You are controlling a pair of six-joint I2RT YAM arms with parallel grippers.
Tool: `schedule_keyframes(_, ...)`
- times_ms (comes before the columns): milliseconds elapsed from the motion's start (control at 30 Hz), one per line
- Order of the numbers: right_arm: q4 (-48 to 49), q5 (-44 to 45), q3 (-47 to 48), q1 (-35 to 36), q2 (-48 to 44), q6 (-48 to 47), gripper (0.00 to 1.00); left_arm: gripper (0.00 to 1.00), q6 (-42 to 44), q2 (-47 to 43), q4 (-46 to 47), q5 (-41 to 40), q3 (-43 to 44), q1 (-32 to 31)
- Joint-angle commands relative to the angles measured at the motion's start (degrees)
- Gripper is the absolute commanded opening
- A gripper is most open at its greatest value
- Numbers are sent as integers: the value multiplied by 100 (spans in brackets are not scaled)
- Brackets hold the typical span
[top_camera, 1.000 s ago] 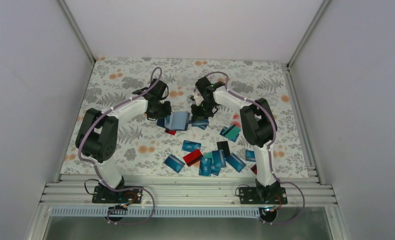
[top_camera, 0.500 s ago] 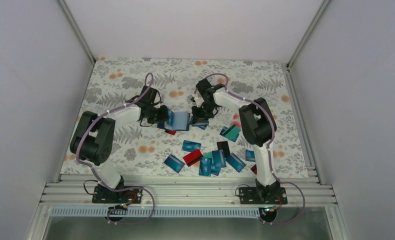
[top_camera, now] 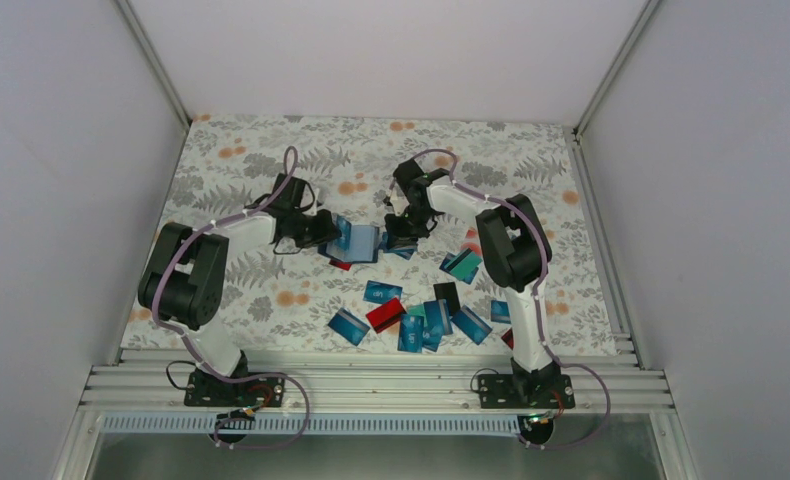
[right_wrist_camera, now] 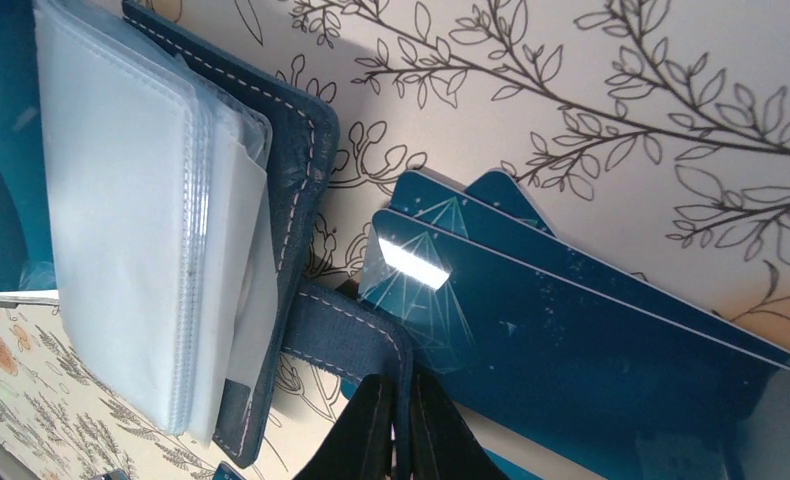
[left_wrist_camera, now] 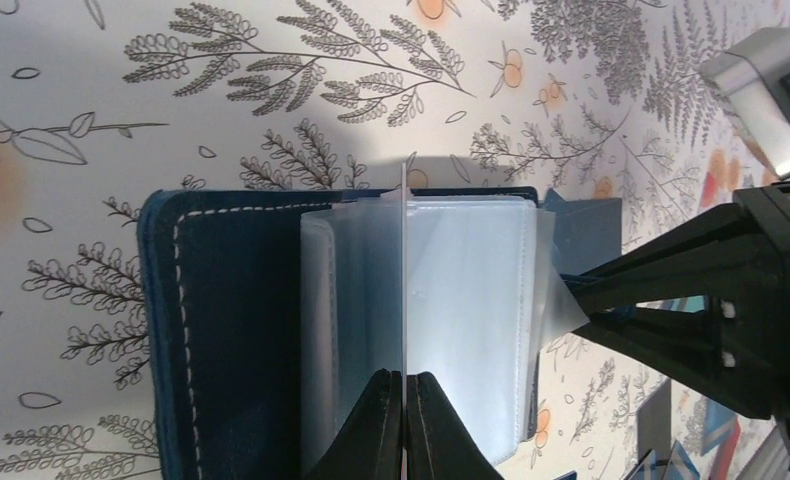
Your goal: Put the credit cards into the card holder
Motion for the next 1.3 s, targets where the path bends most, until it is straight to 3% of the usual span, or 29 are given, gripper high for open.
schedule_keyframes(0, 6, 89, -20, -19, 231, -44, 4, 2, -23, -80, 236, 329, -126, 55)
schedule_keyframes(700, -39, 113, -62, -18, 313, 41, 4, 2, -349, 101, -268, 672, -289, 122)
schedule_keyframes(1267, 57, -79, -158, -23, 349, 63, 4, 2, -501, 336, 684, 1157, -605, 124)
